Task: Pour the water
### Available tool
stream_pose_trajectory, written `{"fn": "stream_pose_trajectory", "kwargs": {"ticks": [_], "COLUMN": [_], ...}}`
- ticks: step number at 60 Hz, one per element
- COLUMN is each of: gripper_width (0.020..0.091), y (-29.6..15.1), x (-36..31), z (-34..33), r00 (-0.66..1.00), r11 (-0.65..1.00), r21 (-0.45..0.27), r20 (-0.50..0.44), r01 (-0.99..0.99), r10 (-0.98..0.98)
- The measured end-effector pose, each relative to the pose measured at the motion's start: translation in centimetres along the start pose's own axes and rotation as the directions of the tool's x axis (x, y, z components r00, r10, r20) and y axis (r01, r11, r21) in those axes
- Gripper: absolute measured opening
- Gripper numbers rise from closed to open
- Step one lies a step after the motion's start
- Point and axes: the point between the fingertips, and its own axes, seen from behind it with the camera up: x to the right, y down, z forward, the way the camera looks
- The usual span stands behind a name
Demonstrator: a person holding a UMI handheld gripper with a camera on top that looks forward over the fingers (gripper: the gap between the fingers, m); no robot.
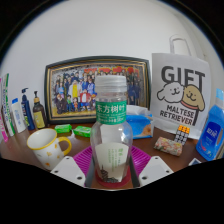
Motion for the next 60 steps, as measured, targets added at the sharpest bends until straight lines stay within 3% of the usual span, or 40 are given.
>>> {"fn": "stream_pose_trajectory", "kwargs": {"ticks": [2, 7, 10, 26, 44, 60], "gripper_width": [0.0586, 0.087, 0.084, 0.0856, 0.0858, 0.0857], "y": [0.3, 1.2, 2.0, 2.2, -1.6, -4.0], "x": [0.2, 0.5, 0.6, -0.1, -3.2, -7.4], "z": [0.0, -0.2, -0.5, -6.4, -21.2, -32.5], "r00": [1.0, 1.0, 0.999, 0.998, 0.993, 0.995], "r11": [1.0, 0.997, 0.993, 0.972, 0.965, 0.968], "r21": [-0.021, -0.076, -0.12, -0.235, -0.262, -0.251], "r20": [-0.007, -0.026, -0.036, -0.068, -0.117, -0.094], "r01": [-0.008, -0.007, -0.016, -0.012, 0.0, 0.021], "r10": [0.007, 0.005, 0.012, -0.004, -0.032, -0.046]}}
